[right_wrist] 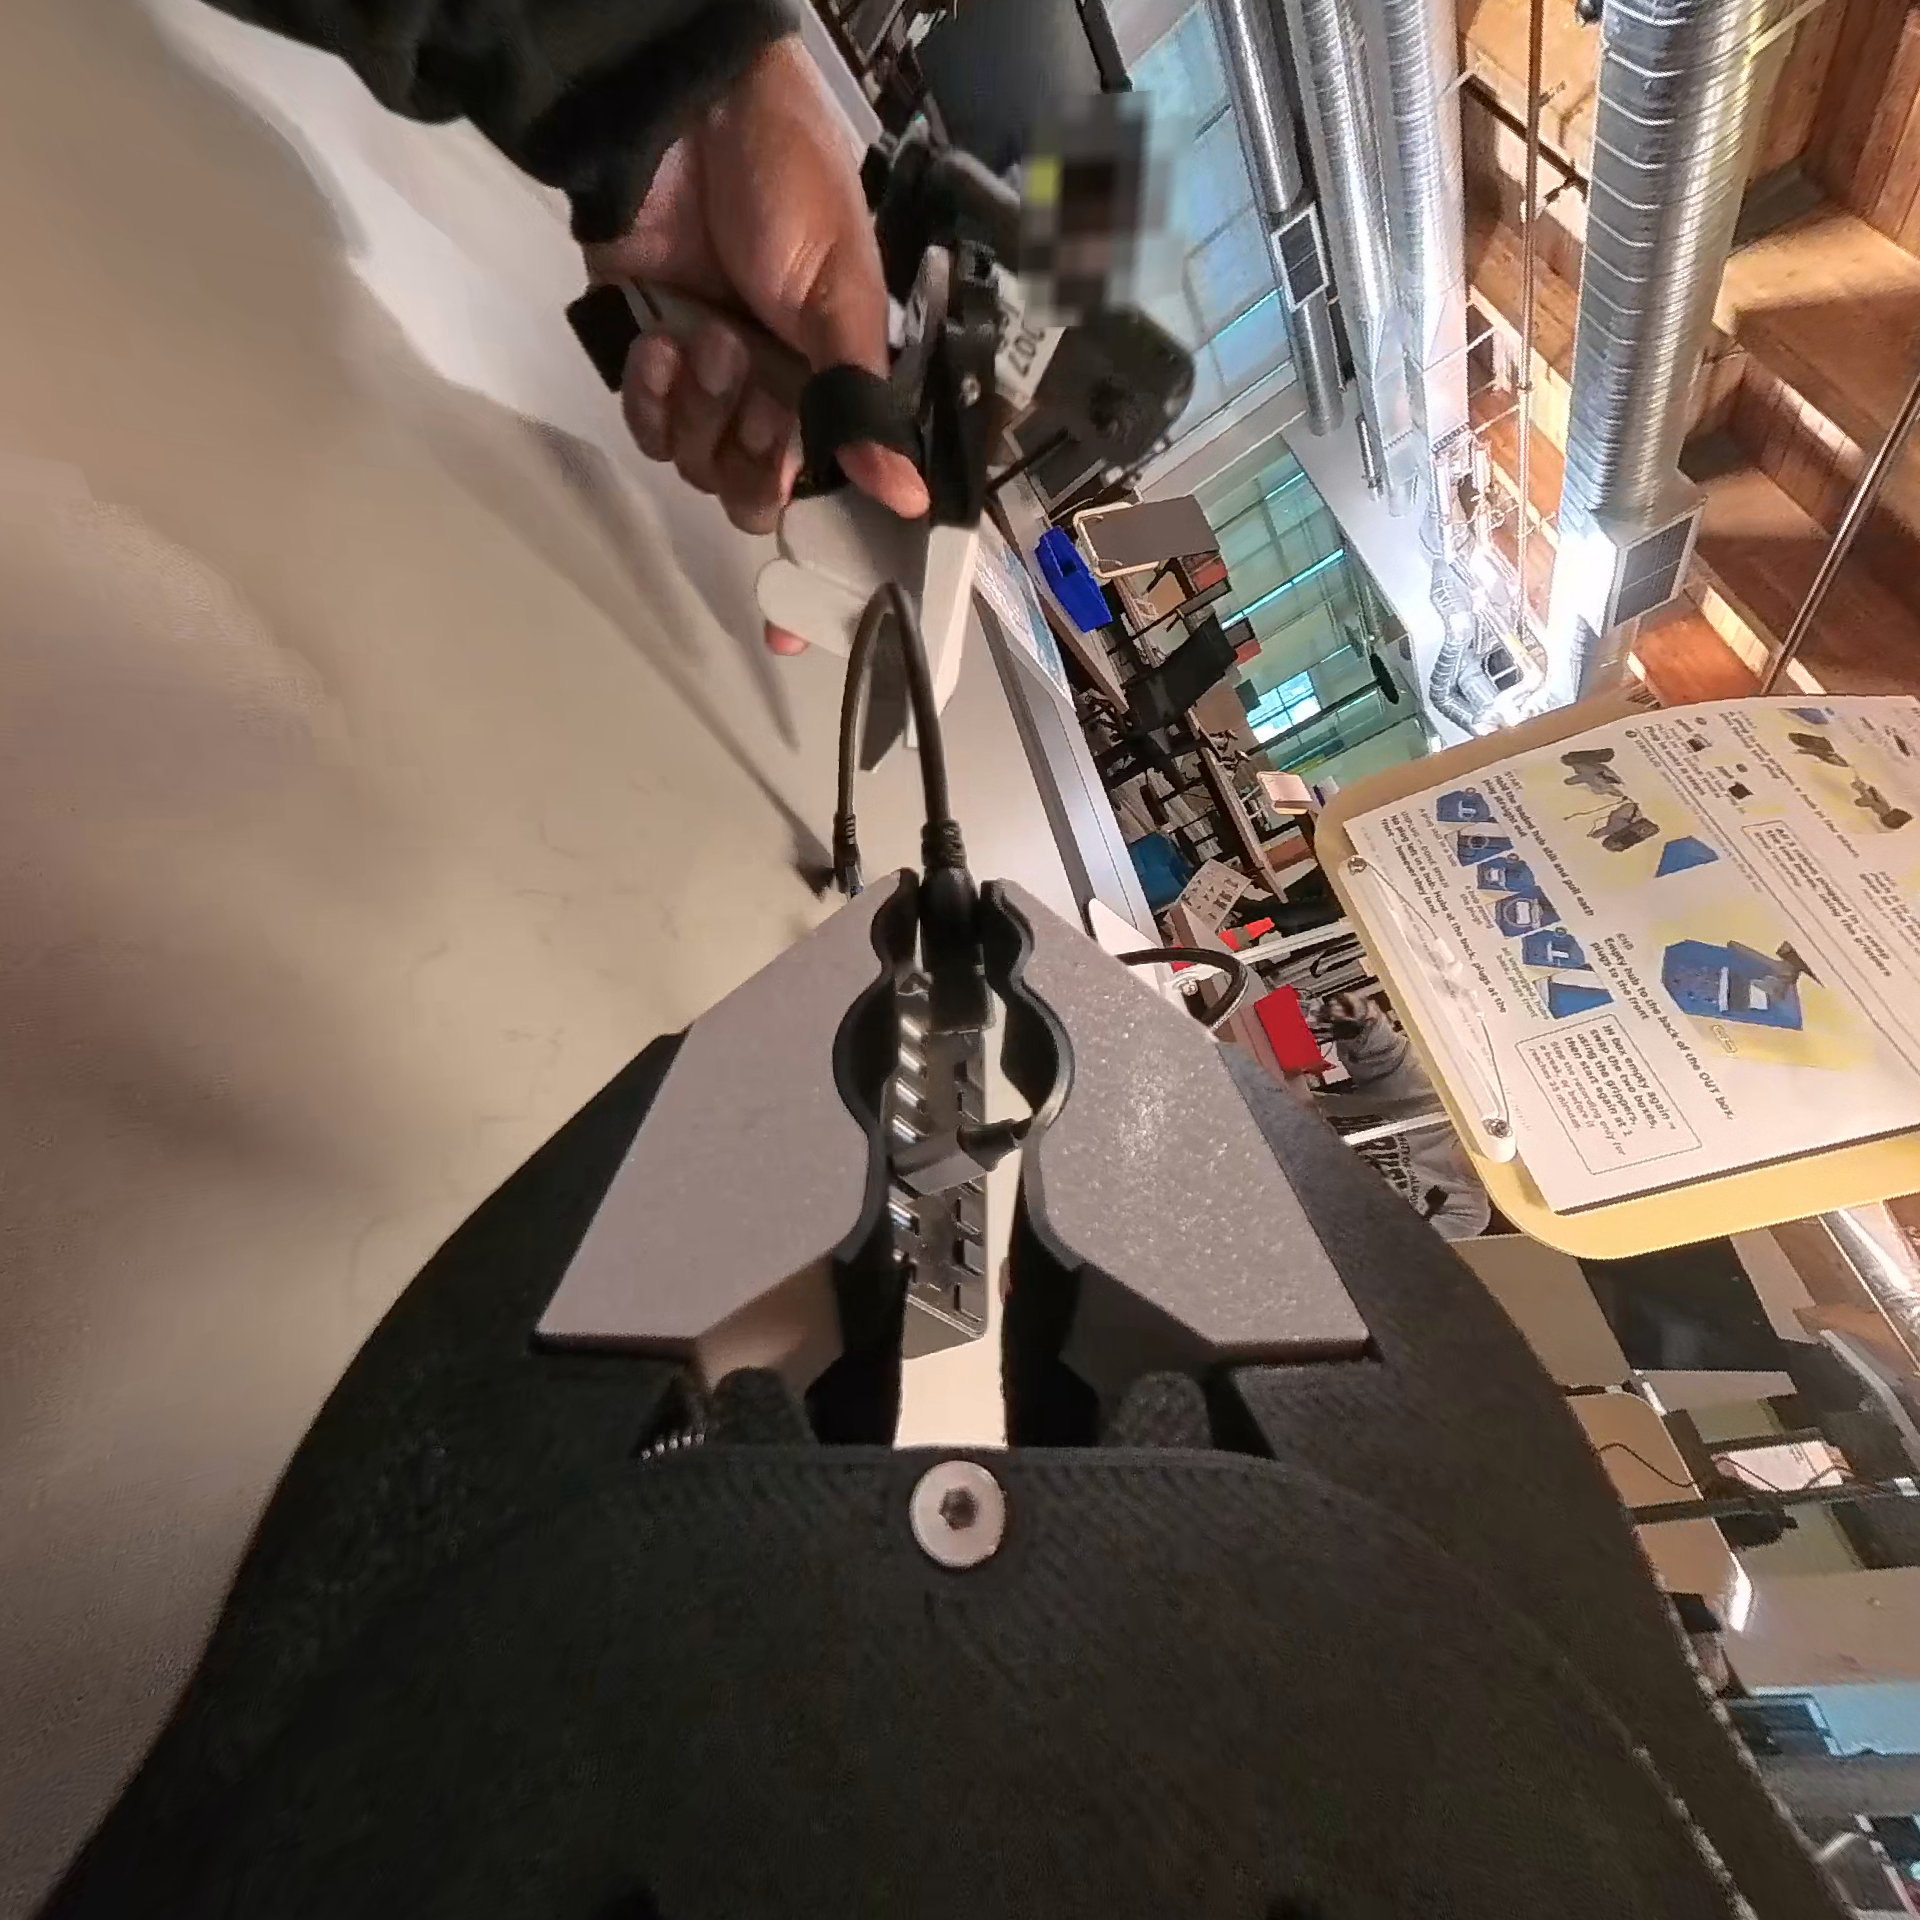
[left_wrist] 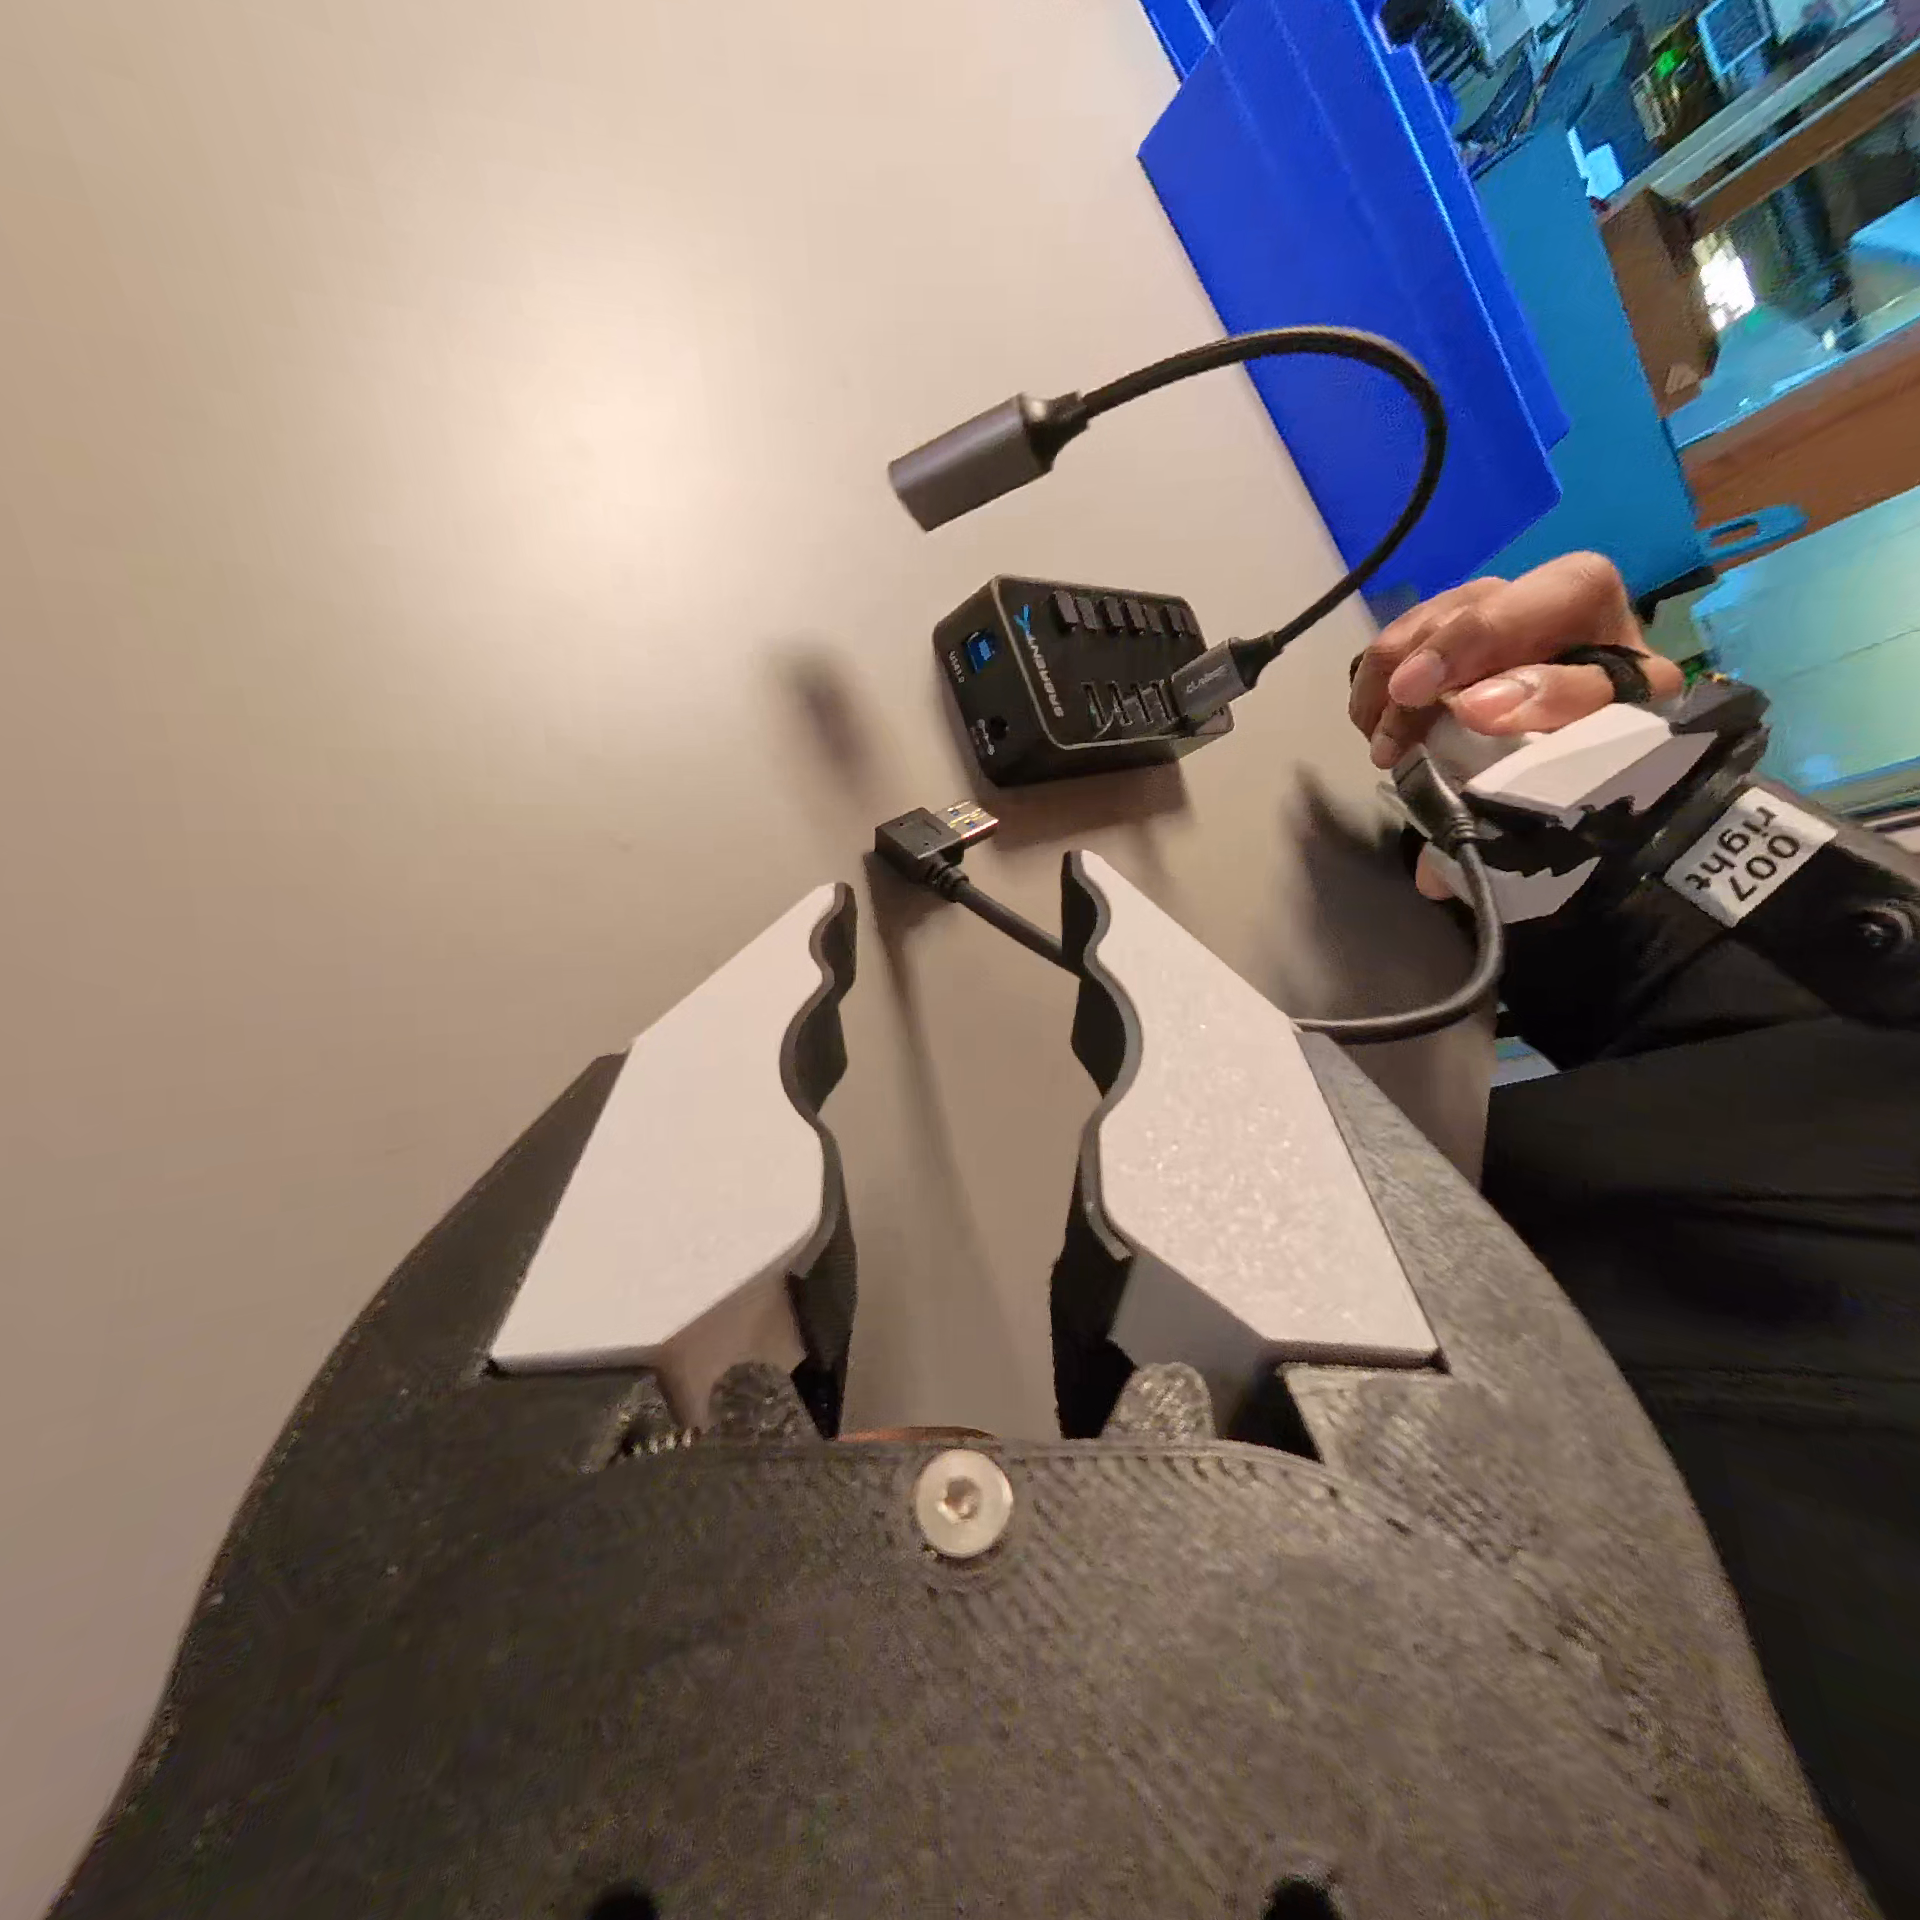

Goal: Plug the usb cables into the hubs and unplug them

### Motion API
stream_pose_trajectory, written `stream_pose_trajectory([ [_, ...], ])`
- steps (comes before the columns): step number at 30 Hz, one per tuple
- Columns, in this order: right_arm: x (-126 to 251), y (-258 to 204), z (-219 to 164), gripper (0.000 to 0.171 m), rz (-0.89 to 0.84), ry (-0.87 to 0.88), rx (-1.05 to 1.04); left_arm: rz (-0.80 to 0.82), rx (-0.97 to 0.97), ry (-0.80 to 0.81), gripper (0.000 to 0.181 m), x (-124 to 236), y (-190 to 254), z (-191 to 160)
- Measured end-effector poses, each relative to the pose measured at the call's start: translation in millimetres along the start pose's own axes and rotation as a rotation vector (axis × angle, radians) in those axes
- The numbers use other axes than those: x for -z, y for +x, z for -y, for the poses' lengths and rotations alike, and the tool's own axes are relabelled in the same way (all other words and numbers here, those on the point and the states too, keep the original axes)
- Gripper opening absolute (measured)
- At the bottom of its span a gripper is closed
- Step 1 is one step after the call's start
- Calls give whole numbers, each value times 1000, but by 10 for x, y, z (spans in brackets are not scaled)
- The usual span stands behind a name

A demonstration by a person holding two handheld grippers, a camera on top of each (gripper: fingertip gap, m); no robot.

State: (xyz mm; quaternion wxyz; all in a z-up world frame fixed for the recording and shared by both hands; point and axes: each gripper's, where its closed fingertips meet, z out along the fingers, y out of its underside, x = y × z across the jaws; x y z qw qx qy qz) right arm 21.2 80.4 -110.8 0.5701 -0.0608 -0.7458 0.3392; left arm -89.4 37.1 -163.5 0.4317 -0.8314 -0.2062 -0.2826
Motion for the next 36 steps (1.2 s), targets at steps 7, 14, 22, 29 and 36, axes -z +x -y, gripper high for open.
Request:
stream_pose_trajectory([
  [7,21,30,11,12,-21,7,17,-56,62,-28,35,-83,-29,-78],
  [14,22,21,30,11,-37,15,47,-185,154,14,35,-152,151,-26],
  [22,10,0,60,11,-61,25,101,-272,175,-23,36,-290,338,-101],
  [29,-30,-222,93,13,18,35,125,-324,139,129,7,-170,392,133],
  [36,34,-263,86,34,132,65,-29,-315,-73,219,5,52,581,305],
])
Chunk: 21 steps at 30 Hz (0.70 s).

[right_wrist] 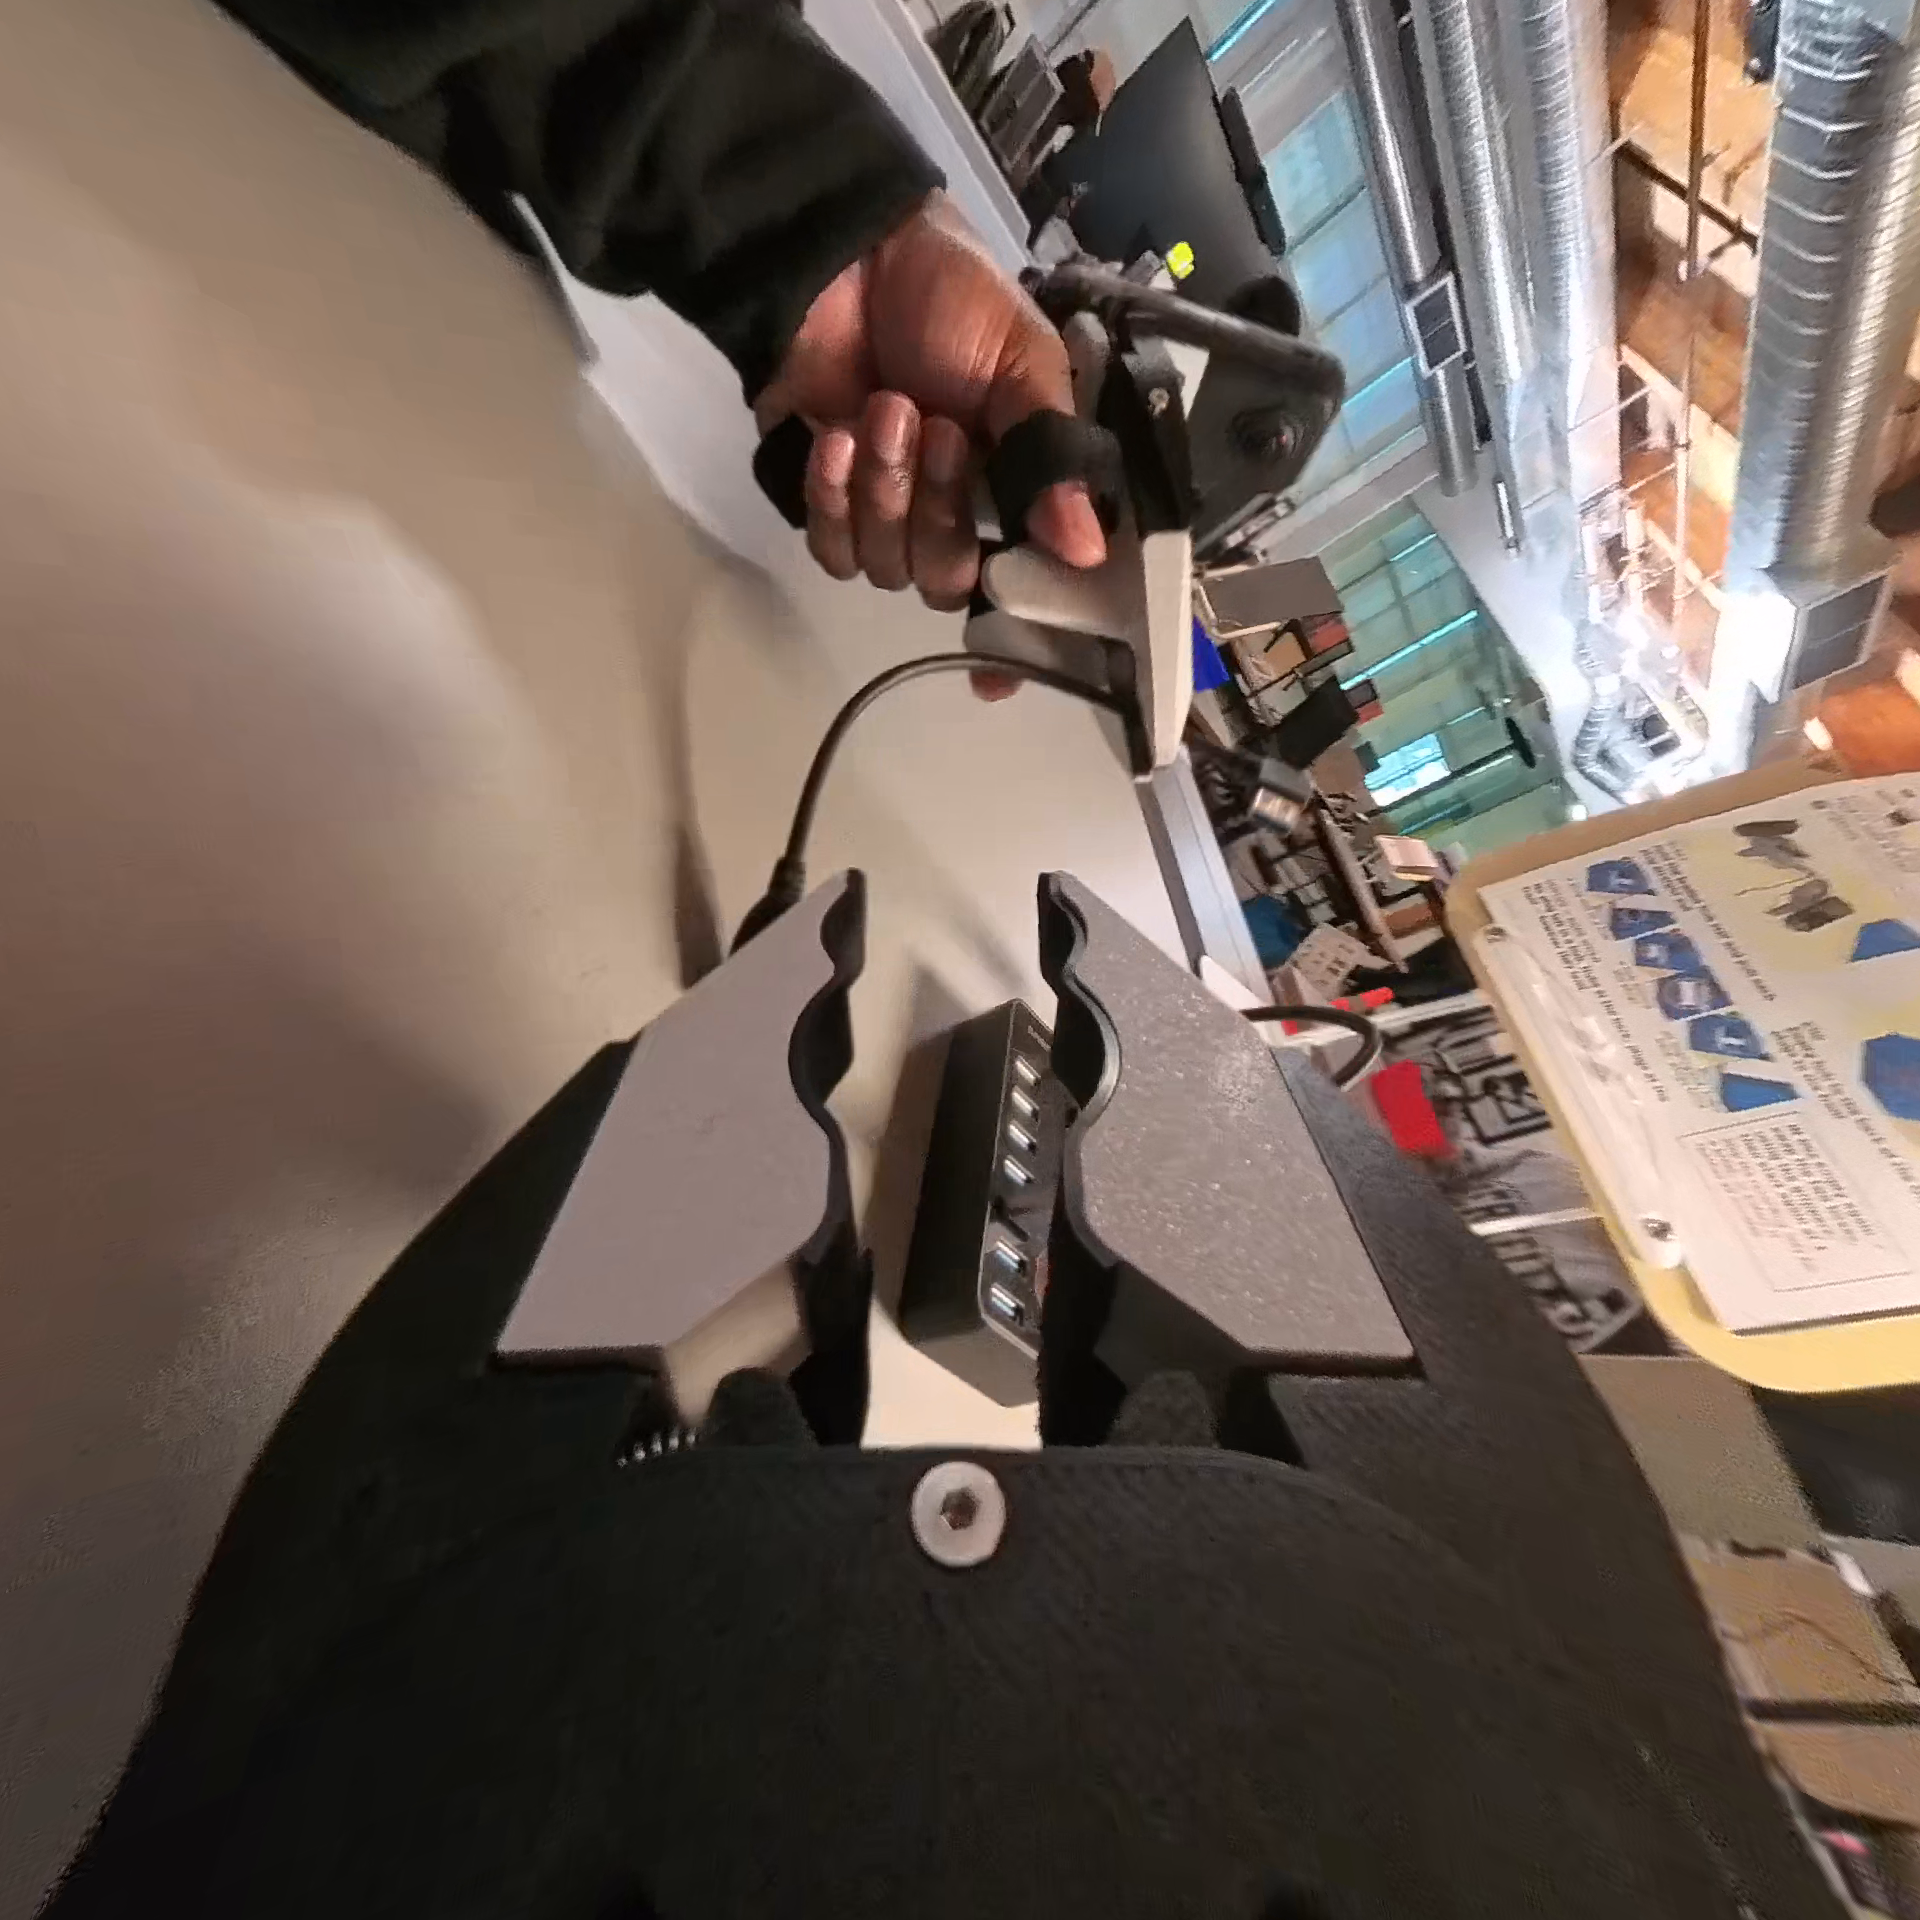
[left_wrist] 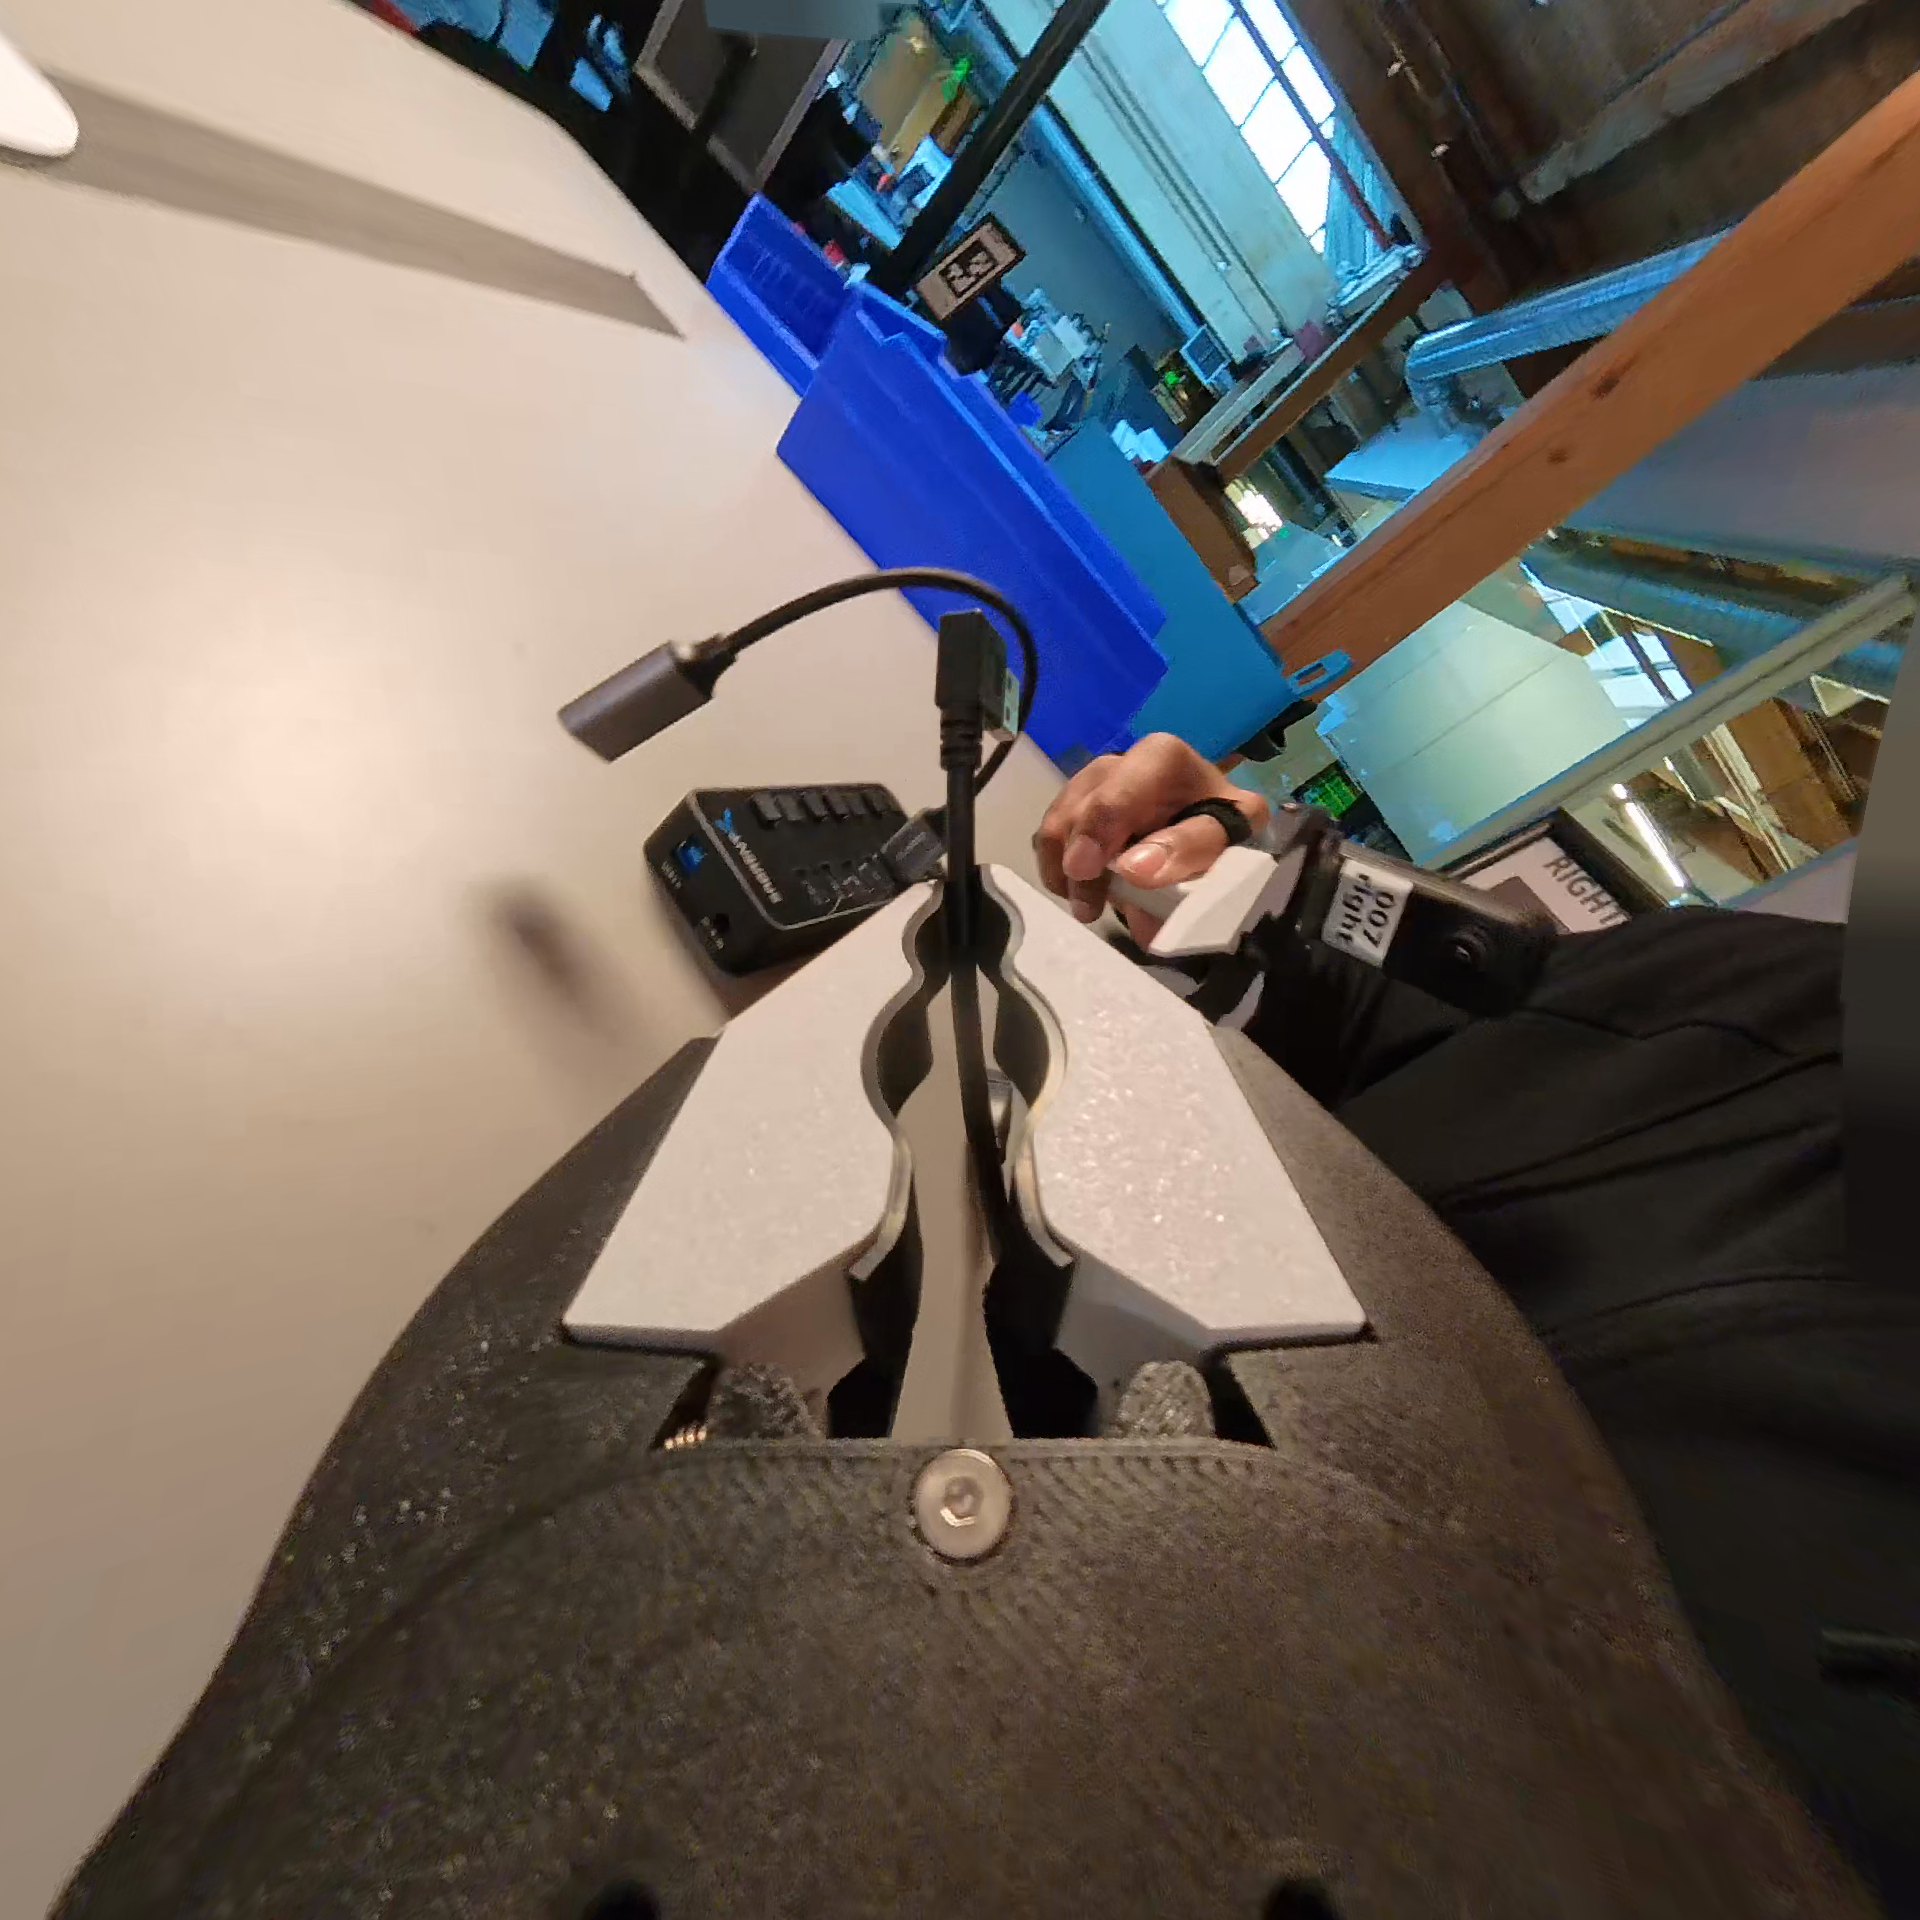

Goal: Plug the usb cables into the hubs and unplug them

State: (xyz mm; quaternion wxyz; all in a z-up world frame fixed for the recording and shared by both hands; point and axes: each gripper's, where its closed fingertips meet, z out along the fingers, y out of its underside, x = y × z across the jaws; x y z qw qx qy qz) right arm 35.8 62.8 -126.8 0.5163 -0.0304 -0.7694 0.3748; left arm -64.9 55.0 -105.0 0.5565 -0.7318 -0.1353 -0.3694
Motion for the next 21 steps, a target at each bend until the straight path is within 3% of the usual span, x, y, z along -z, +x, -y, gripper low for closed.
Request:
stream_pose_trajectory([
  [6,44,357,4,35,-135,11,-151,43,-91,-38,5,43,163,35],
  [11,-43,576,-155,36,-294,-125,-197,179,-145,-77,5,-219,176,-105],
  [21,-81,654,-295,27,-375,-237,-178,203,-235,-141,5,-593,346,-410],
])
